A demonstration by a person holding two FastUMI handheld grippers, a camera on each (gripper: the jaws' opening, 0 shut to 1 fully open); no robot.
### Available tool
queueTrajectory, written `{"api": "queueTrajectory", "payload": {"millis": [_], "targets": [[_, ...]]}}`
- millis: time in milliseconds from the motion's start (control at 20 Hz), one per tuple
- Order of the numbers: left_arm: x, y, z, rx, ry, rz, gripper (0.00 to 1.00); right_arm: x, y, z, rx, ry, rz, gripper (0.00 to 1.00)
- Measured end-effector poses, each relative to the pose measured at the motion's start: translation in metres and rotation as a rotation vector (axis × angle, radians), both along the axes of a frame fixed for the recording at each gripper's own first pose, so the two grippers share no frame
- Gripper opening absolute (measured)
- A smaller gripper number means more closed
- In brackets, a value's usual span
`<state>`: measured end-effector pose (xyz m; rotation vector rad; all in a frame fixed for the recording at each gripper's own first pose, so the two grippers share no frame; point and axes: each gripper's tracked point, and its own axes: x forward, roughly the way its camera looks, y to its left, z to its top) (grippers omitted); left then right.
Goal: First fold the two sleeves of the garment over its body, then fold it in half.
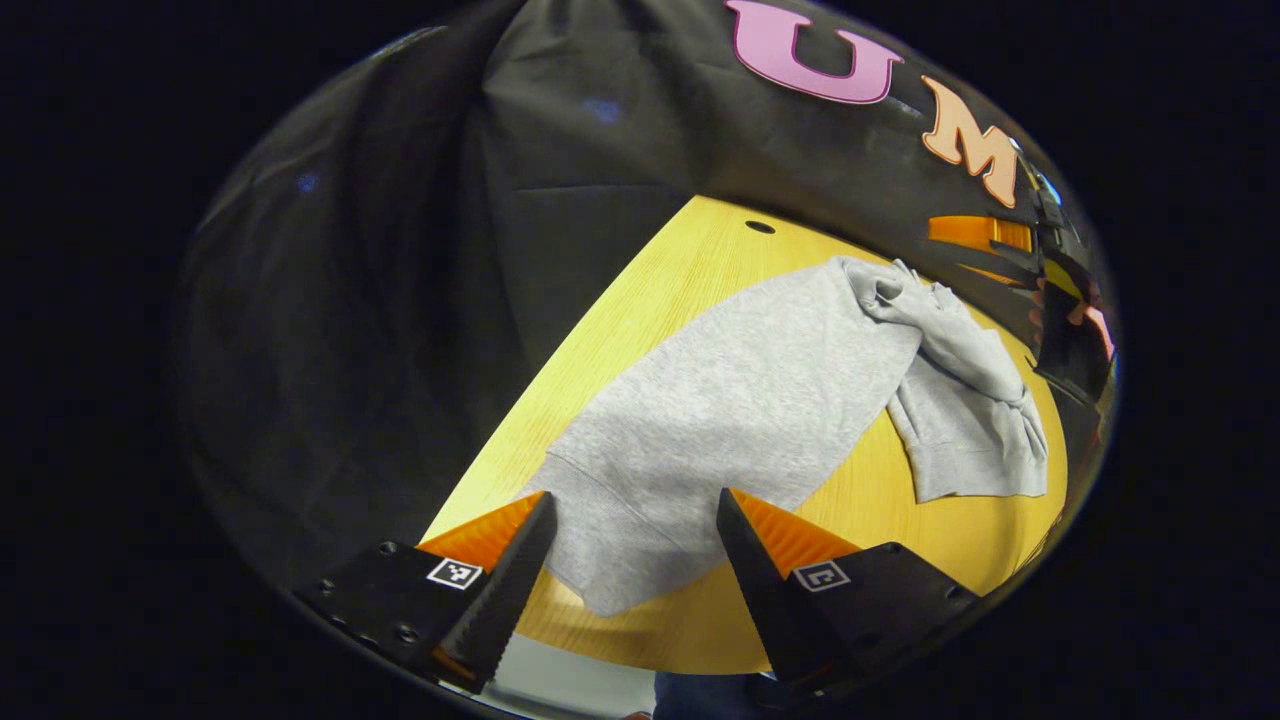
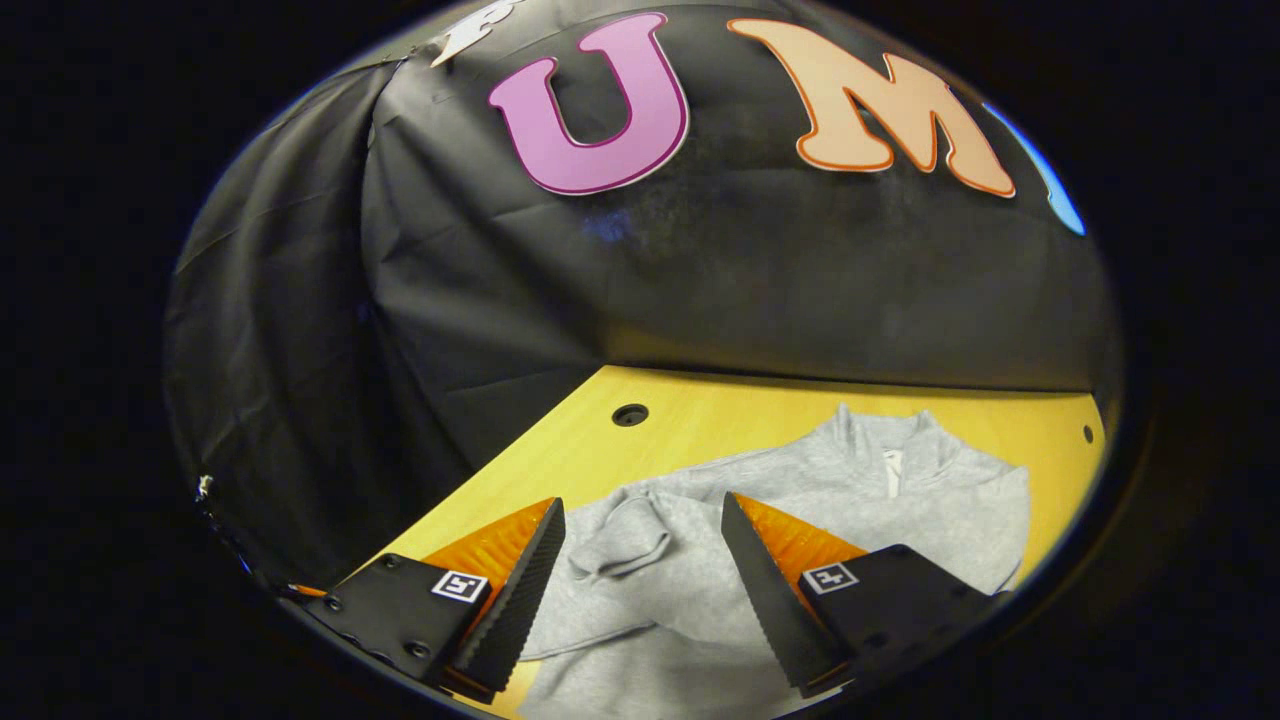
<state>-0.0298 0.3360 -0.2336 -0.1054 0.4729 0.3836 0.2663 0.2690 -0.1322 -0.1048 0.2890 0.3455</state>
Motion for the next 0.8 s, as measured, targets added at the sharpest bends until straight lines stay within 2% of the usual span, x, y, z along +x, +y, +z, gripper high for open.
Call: {"api": "queueTrajectory", "payload": {"millis": [100, 200, 250, 350, 500, 650, 700, 750, 800], "targets": [[0.003, -0.007, -0.008, 0.017, 0.018, 0.011, 0.96, -0.004, -0.018, 0.006, -0.030, -0.008, -0.018, 0.94], [0.006, -0.011, -0.011, 0.052, 0.010, 0.008, 0.95, -0.010, -0.035, 0.012, -0.046, -0.009, -0.033, 0.98], [0.005, -0.015, -0.013, 0.070, 0.020, 0.009, 0.94, -0.015, -0.045, 0.016, -0.054, -0.015, -0.041, 0.95], [0.006, -0.028, -0.015, 0.092, 0.011, -0.005, 0.94, -0.029, -0.065, 0.025, -0.067, -0.022, -0.056, 0.95], [0.005, -0.028, -0.013, 0.092, 0.003, -0.017, 0.83, -0.055, -0.094, 0.039, -0.063, -0.025, -0.079, 0.98], [0.021, -0.041, -0.014, 0.101, 0.006, -0.051, 0.60, -0.083, -0.128, 0.045, -0.075, -0.026, -0.138, 0.98], [0.026, -0.046, -0.013, 0.101, 0.002, -0.065, 0.51, -0.092, -0.136, 0.048, -0.070, -0.027, -0.154, 0.95], [0.030, -0.050, -0.014, 0.097, 0.004, -0.066, 0.37, -0.103, -0.144, 0.049, -0.070, -0.028, -0.170, 0.95], [0.032, -0.052, -0.013, 0.096, 0.000, -0.066, 0.30, -0.111, -0.153, 0.052, -0.073, -0.036, -0.186, 0.98]]}}
